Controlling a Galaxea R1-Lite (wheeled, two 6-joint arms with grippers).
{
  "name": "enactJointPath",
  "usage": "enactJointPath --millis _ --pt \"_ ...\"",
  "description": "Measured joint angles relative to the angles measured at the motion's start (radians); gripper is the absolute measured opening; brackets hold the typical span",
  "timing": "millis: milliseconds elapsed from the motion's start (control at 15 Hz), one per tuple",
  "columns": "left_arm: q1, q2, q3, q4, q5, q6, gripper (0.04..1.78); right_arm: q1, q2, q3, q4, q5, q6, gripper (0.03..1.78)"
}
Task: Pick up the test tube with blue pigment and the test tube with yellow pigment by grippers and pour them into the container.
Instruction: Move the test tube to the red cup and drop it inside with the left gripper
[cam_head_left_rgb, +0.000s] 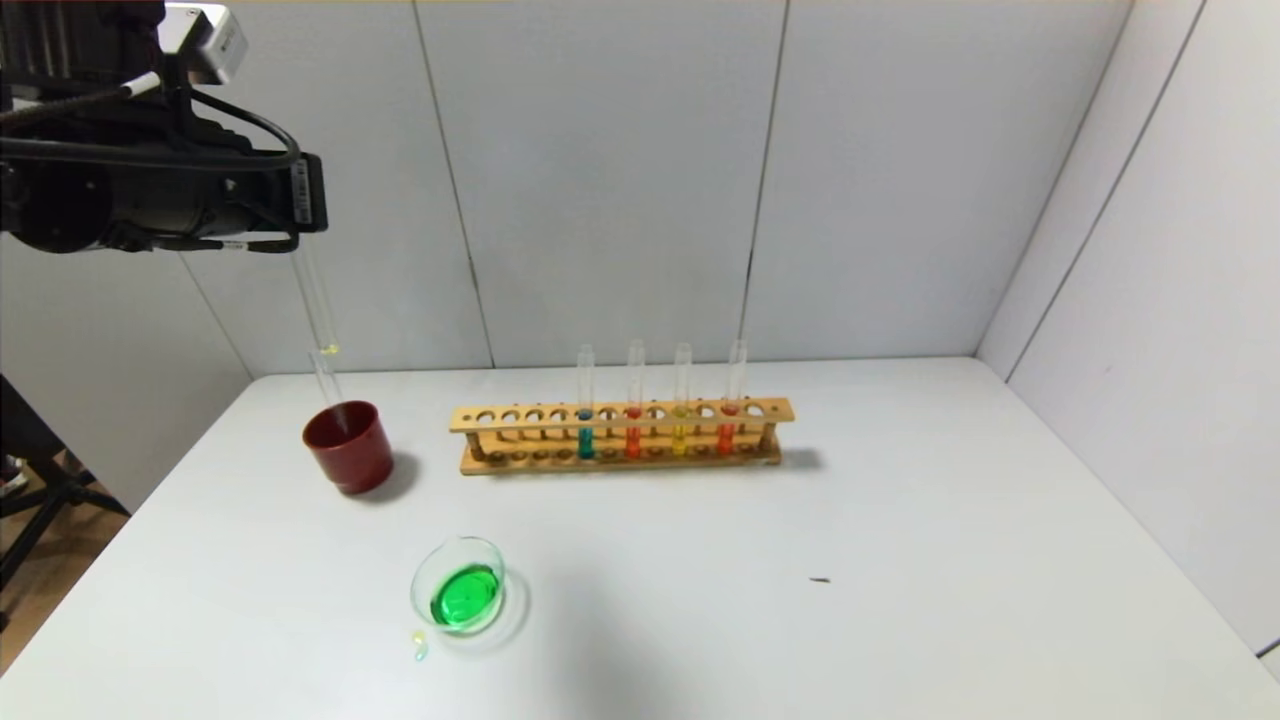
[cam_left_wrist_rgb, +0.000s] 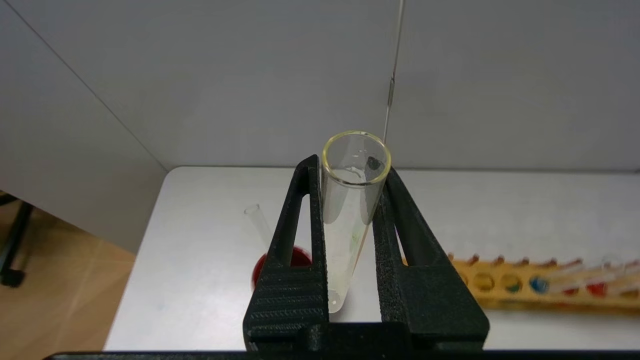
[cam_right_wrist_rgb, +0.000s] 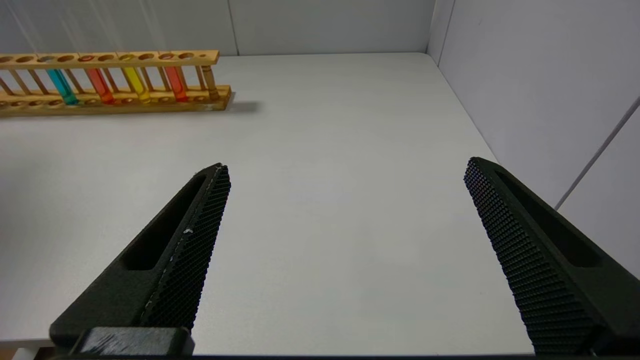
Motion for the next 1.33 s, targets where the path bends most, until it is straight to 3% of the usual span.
enactJointPath --millis 400,600,1333 --pt "0.109 0.135 0.011 -0.202 -0.015 -0.03 0.31 0.0 0.0 0.0 0.0 0.0 0.0 1.71" --pt "0.146 0.169 0.001 -0.203 -0.021 -0.03 0.31 0.0 0.0 0.0 0.0 0.0 0.0 1.71" --pt "0.153 0.237 -0.004 -0.204 -0.018 -0.059 0.31 0.0 0.0 0.0 0.0 0.0 0.0 1.71"
